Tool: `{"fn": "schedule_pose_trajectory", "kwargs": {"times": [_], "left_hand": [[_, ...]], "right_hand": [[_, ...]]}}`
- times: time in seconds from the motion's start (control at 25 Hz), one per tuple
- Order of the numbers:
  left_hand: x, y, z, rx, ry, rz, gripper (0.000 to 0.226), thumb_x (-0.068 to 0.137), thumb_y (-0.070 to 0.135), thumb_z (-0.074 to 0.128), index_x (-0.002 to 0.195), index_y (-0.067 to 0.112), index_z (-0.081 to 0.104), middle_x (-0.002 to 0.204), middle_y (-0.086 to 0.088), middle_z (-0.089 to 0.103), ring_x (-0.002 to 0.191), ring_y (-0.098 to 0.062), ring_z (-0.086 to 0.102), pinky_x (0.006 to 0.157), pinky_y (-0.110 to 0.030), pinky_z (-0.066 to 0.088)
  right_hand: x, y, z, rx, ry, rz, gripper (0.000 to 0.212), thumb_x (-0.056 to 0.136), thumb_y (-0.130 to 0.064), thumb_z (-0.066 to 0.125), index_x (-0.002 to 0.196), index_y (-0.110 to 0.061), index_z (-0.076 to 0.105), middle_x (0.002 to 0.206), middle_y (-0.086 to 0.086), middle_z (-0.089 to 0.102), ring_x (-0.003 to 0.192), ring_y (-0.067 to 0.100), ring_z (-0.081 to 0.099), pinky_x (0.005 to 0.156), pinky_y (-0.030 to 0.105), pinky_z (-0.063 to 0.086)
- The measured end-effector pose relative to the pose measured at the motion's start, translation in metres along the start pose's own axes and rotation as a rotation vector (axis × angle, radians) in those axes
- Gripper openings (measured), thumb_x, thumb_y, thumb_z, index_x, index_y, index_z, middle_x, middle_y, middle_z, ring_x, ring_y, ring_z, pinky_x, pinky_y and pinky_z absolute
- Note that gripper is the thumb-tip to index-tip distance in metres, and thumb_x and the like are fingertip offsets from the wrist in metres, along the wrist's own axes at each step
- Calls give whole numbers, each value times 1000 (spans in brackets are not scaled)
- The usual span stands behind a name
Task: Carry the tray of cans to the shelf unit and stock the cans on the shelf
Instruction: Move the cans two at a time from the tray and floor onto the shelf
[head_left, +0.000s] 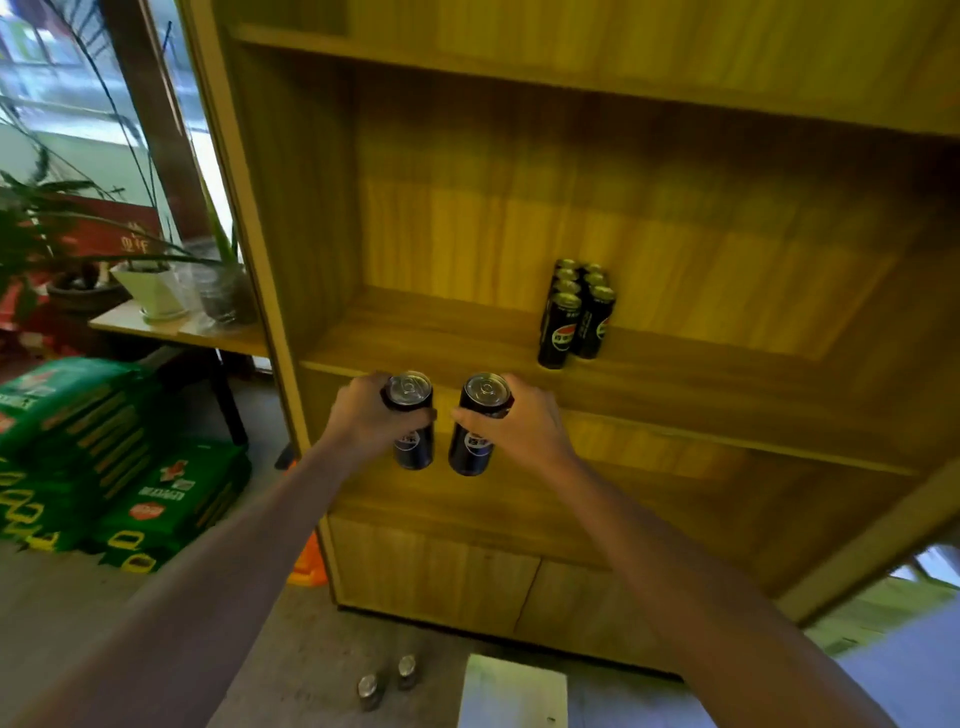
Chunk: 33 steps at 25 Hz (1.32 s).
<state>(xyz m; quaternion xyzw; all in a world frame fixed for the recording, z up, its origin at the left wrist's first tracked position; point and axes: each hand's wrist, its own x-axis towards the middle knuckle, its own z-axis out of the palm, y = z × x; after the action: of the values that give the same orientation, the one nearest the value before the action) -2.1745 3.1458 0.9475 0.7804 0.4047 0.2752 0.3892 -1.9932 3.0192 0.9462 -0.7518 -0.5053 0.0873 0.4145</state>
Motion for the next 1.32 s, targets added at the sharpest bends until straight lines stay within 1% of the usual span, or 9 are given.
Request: {"fn": "schedule_pose_trajectory", "kwargs": {"times": [0.16,0.4,0.52,0.6,0.72,0.84,1.04,1.24,1.32], "left_hand": [[35,51,11,5,-39,100,33,60,39,88,80,24,65,78,10,66,72,-7,62,52,-22,40],[99,88,97,-56,-104,91,42,61,28,91,93,13,68,83,4,67,76,-13,65,59,-24,48],[133,102,138,-36,-78,95,43,58,29,92,90,16,66,78,11,62,70,-4,59,53,-18,40],[156,106,161,-54,-67,93,48,56,28,93,94,11,68,86,2,67,78,-14,64,59,-26,49],[185,108,188,-46,-39,79,48,56,26,93,92,11,65,87,-2,66,79,-19,64,60,-31,50],[200,104,207,-20,-21,68,47,55,30,92,88,16,62,84,1,63,75,-16,60,54,-25,42],[213,99,222,10,-23,48,50,56,33,92,93,12,66,88,-3,68,81,-21,65,64,-35,53],[220,101,228,24,-43,74,49,54,37,92,89,17,64,84,3,67,77,-15,64,56,-26,45],[219,101,230,14,-42,79,49,54,38,92,89,17,64,82,5,66,76,-13,63,55,-25,44]], "right_hand": [[18,8,-46,0,79,22,84,50,-96,60,102,-29,66,92,-17,72,83,-5,66,67,28,60],[64,88,-96,81,103,128,82,55,-85,72,115,-29,65,108,-16,72,97,0,68,79,32,61],[100,129,-116,194,136,169,69,64,-64,83,115,-23,64,110,-14,72,102,3,68,82,26,58],[123,150,-124,215,163,161,50,70,-48,87,108,-23,65,100,-17,71,97,0,69,74,14,54],[150,180,-130,220,182,154,50,73,-36,88,111,-12,67,103,-7,73,97,8,70,77,21,58],[167,202,-127,213,164,162,53,74,-36,88,114,-9,66,105,-4,73,95,7,69,77,21,57],[182,225,-120,213,113,170,48,73,-38,88,109,-18,65,93,-21,67,81,-18,63,66,5,50],[199,226,-120,208,84,160,63,74,-42,86,124,-13,63,115,-5,71,100,3,67,83,20,56],[204,228,-119,214,73,161,61,74,-38,87,124,-14,62,116,-6,71,98,-2,66,82,19,54]]}}
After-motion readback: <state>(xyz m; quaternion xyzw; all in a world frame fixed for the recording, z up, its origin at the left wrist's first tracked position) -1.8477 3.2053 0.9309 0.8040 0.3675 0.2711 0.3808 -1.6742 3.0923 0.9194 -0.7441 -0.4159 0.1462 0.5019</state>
